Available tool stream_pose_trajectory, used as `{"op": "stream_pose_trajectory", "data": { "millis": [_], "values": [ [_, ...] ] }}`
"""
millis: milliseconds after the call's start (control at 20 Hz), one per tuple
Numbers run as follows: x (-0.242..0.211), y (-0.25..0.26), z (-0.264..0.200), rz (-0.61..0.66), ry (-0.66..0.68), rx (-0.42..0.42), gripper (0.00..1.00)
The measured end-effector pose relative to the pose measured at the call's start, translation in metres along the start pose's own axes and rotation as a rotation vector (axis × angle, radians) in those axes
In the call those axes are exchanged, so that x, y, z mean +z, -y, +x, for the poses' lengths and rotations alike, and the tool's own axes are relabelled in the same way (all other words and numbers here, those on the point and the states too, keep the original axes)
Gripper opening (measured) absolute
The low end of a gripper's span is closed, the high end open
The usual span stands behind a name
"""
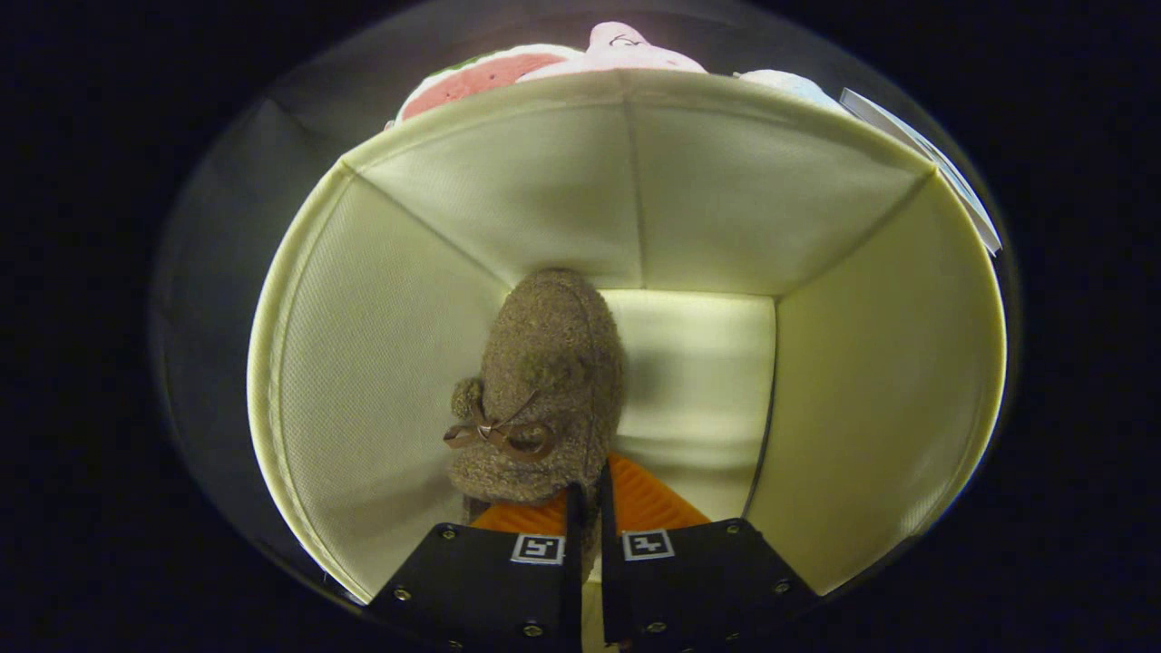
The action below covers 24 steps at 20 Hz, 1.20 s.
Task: Open the storage box then place both shoes into the box .Put the left shoe in first, then the right shoe, with the right side of both shoes facing outward in a uniform manner.
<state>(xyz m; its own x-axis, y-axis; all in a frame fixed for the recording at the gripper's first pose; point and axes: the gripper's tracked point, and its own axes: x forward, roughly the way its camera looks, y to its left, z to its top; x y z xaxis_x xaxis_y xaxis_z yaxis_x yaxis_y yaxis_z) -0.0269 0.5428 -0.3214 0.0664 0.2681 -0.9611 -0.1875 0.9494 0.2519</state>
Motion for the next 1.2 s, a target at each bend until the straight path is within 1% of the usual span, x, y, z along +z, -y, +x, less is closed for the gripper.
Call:
{"op": "stream_pose_trajectory", "data": {
  "millis": [50,100,150,250,300,400,550,700,950,1200],
  "values": [
    [-0.001,0.001,-0.003,-0.006,-0.001,0.008,0.19],
    [-0.002,-0.001,-0.013,-0.018,-0.009,0.014,0.25],
    [-0.002,-0.001,-0.02,-0.034,-0.008,0.012,0.4],
    [0.007,-0.003,-0.036,-0.054,0.034,0.023,0.62],
    [0.008,-0.003,-0.044,-0.05,0.051,0.032,0.62],
    [0.008,-0.008,-0.063,-0.02,0.071,0.082,0.63],
    [0.02,-0.006,-0.096,-0.005,0.135,0.137,0.63],
    [0.03,0.004,-0.131,-0.005,0.191,0.193,0.63],
    [0.026,0.064,-0.172,0.012,0.275,0.189,0.62],
    [0.011,0.133,-0.179,0.076,0.273,0.163,0.63]
  ]
}}
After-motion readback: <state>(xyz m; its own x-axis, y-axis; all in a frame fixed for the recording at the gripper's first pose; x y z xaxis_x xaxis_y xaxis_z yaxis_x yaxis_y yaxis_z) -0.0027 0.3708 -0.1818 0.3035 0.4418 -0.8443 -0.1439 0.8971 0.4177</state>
